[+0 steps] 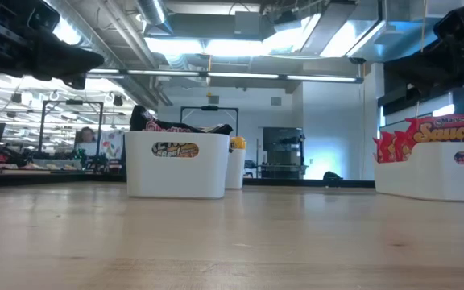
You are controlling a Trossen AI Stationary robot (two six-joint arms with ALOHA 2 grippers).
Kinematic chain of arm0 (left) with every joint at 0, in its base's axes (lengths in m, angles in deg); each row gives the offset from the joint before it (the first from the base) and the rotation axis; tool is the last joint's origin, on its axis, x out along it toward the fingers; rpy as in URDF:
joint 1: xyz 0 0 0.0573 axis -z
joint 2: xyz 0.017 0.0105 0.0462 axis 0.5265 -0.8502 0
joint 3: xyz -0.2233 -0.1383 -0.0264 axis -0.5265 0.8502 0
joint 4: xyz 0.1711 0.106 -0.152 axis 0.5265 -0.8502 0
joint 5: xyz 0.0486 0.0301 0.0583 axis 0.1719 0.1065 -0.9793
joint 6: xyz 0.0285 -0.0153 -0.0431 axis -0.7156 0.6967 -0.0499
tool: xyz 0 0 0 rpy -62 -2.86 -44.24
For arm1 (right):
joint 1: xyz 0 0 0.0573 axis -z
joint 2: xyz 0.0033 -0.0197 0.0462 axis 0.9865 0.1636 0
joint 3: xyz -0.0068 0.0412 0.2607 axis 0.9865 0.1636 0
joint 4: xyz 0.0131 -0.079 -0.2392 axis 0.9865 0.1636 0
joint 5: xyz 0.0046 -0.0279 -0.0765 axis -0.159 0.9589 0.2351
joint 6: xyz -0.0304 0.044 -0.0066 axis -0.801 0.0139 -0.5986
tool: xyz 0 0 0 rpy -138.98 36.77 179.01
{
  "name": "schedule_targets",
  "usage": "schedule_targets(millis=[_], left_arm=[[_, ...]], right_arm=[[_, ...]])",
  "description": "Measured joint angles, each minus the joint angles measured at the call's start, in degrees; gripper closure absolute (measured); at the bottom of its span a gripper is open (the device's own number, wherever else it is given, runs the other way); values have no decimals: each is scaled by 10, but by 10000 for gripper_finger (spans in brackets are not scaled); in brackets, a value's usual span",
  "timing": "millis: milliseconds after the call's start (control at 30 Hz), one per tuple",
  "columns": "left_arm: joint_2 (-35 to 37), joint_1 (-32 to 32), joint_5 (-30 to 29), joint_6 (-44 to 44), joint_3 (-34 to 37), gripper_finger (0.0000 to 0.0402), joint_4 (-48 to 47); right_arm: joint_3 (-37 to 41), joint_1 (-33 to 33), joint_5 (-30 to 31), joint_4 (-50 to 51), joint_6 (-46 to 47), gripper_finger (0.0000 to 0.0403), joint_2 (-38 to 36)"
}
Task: Sort Maruchan noodles
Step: Return to Home Position
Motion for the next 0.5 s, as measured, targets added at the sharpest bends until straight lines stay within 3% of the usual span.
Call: schedule_targets(millis=[133,500], left_arm=[[0,0,-49,11,0,392,3],[0,0,-51,17,9,399,-14]], right_arm=[[0,0,-2,-2,0,402,0],[0,0,-3,-4,0,402,0]])
